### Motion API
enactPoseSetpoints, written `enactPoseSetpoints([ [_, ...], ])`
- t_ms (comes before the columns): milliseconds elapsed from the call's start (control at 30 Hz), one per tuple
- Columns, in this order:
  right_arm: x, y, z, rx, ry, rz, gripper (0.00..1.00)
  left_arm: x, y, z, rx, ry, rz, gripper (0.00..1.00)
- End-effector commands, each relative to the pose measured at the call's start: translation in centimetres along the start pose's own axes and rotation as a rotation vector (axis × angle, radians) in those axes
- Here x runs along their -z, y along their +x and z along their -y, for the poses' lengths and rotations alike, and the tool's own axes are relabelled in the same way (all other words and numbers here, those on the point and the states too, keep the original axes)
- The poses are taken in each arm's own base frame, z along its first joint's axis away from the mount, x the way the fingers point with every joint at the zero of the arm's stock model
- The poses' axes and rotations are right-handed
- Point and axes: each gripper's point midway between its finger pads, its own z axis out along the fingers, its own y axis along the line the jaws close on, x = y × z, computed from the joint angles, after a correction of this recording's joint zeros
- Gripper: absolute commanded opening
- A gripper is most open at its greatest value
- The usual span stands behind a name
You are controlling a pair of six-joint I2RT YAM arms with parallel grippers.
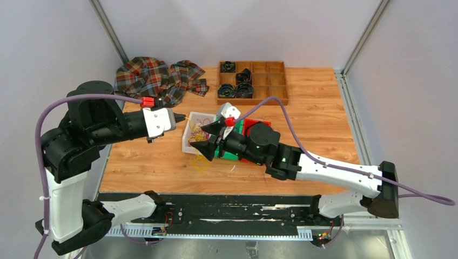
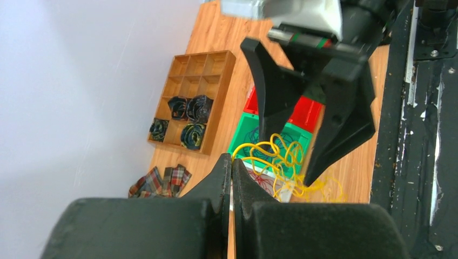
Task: Untangle the cables
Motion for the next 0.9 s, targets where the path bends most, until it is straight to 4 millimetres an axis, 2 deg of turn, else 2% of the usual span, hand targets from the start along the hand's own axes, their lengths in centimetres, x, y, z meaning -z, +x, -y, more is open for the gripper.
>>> enactPoseSetpoints([
  [0, -1.2, -0.5, 0.3, 0.03, 0.037, -0.009, 0.51, 0.5, -0.7, 0.4, -0.021, 0.007, 0.033, 0.0],
  [100, -0.8, 0.1, 2.0, 0.019, 0.12, -0.016, 0.22, 0.9, -0.7, 0.3, -0.036, -0.007, 0.031, 0.0],
  [200, 0.4, 0.7, 3.6, 0.003, 0.195, -0.014, 0.01, 1.2, -0.4, 0.1, -0.059, -0.027, 0.017, 0.0],
  [367, 3.6, 1.7, 6.0, -0.043, 0.28, -0.01, 0.01, 1.7, 0.7, -0.6, -0.11, -0.073, -0.031, 0.0],
  [633, 7.1, 2.3, 7.3, -0.062, 0.308, -0.044, 0.01, 1.9, 4.0, -0.6, -0.188, -0.101, -0.151, 0.0],
  [767, 8.9, 1.7, 9.0, -0.057, 0.377, -0.042, 0.01, 2.2, 7.3, -0.6, -0.271, -0.113, -0.271, 0.0],
  [867, 10.4, 0.5, 10.2, -0.064, 0.404, -0.025, 0.01, 2.4, 10.7, -0.1, -0.3, -0.113, -0.387, 0.0],
])
